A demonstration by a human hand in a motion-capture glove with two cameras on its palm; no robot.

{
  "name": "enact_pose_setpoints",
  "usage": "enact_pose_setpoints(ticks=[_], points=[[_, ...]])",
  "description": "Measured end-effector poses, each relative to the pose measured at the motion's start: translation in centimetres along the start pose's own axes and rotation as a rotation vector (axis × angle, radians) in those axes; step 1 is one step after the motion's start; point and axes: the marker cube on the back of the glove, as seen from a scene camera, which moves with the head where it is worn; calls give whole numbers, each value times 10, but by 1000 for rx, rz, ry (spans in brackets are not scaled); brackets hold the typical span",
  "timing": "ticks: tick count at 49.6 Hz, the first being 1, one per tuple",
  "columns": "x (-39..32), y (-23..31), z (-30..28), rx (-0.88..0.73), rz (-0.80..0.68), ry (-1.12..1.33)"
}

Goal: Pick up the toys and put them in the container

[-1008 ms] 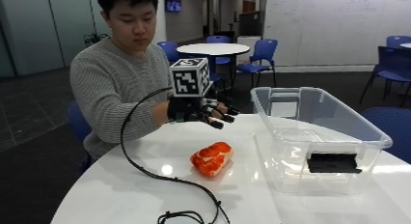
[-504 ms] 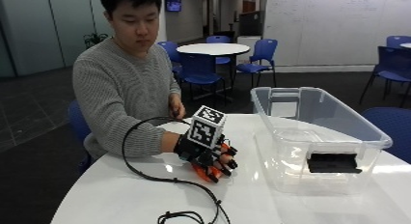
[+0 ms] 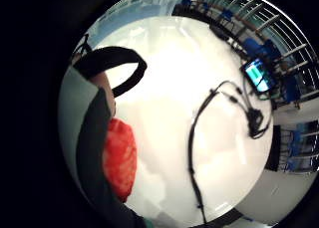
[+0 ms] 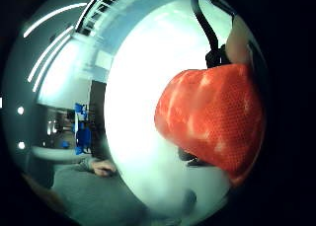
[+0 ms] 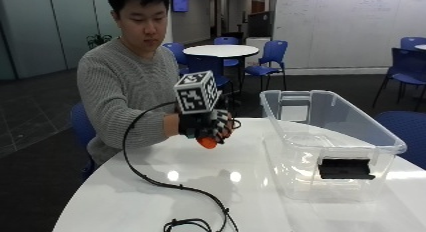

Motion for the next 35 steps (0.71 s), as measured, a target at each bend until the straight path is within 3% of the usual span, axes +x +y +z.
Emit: enact_pose_setpoints(ticks=[11,17,27,35], points=[[-29,-34,-77,62,-99,-16],[-62,-113,-109,62,-68,-158],[-157,-231,-54,-48,-22,81],[-159,-250,-26,-119,-16,123]])
